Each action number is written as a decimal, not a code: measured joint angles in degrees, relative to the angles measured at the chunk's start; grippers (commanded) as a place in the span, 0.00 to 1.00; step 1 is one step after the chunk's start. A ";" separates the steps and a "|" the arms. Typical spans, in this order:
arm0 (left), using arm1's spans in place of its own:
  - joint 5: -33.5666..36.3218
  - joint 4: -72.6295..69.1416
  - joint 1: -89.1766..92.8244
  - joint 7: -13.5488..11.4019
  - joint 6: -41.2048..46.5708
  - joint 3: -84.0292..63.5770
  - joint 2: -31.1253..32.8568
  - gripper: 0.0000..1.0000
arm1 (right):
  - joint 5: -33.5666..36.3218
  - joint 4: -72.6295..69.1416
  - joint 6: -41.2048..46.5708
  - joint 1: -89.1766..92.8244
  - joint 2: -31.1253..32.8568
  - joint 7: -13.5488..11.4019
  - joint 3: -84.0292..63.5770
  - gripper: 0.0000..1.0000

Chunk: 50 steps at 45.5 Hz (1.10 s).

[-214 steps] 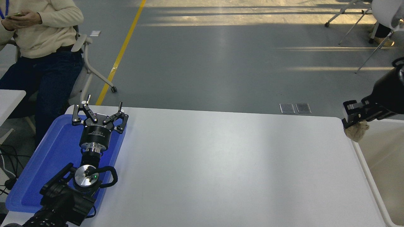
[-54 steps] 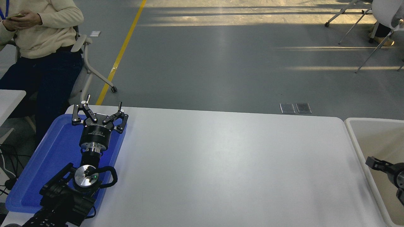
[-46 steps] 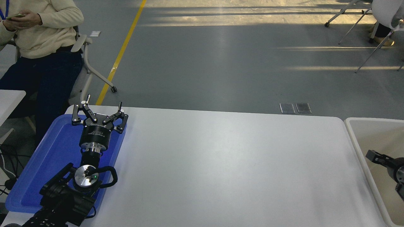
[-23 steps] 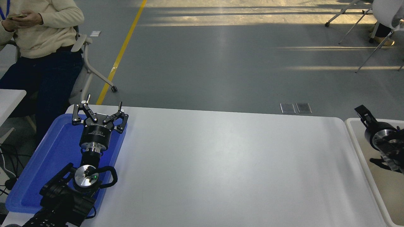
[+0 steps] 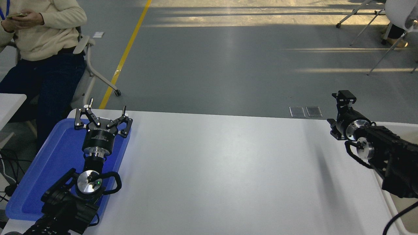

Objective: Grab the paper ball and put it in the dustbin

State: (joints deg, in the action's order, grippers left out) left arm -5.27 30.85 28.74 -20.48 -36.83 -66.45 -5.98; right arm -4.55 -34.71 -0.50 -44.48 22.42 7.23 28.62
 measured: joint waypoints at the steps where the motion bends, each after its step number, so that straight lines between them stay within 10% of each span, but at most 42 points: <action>1: 0.00 0.00 0.00 0.00 0.00 0.00 0.00 1.00 | 0.19 -0.88 0.23 0.39 -0.19 0.00 1.15 1.00; 50: 0.00 0.00 0.01 0.00 0.09 0.00 0.00 1.00 | 18.24 -4.87 30.00 17.57 -8.21 0.46 22.38 1.00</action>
State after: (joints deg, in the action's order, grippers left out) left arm -5.27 30.85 28.75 -20.48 -36.74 -66.45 -5.98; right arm 13.69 -39.58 29.50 -26.91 14.21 7.69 51.00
